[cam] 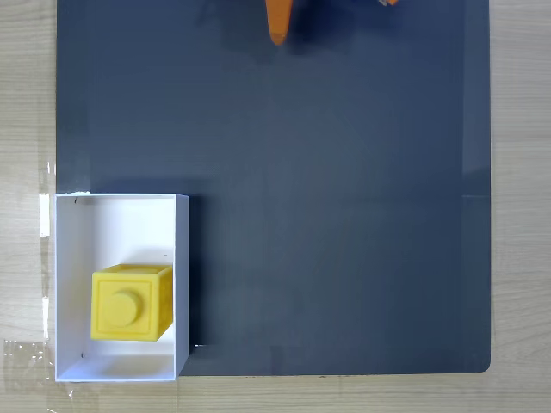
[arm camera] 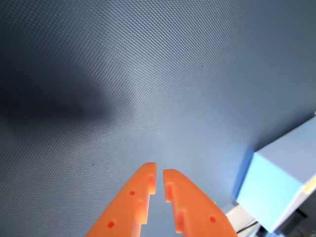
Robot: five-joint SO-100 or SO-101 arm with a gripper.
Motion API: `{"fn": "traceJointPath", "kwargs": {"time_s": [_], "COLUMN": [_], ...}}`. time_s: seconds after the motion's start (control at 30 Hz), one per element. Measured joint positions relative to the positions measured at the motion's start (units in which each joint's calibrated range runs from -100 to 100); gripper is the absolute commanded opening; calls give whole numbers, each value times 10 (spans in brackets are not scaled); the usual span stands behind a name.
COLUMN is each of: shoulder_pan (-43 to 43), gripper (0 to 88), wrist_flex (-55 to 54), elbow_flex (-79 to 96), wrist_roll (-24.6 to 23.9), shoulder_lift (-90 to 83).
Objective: Grasp a yellow block and put it in the box
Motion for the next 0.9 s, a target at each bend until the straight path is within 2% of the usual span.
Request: {"fn": "traceJointPath", "kwargs": {"time_s": [0.9], "shoulder_pan": [0], "gripper": [18], "wrist_flex": [7], "elbow_flex": [4], "wrist_roll": [0], "shoulder_lift": [-5]}}
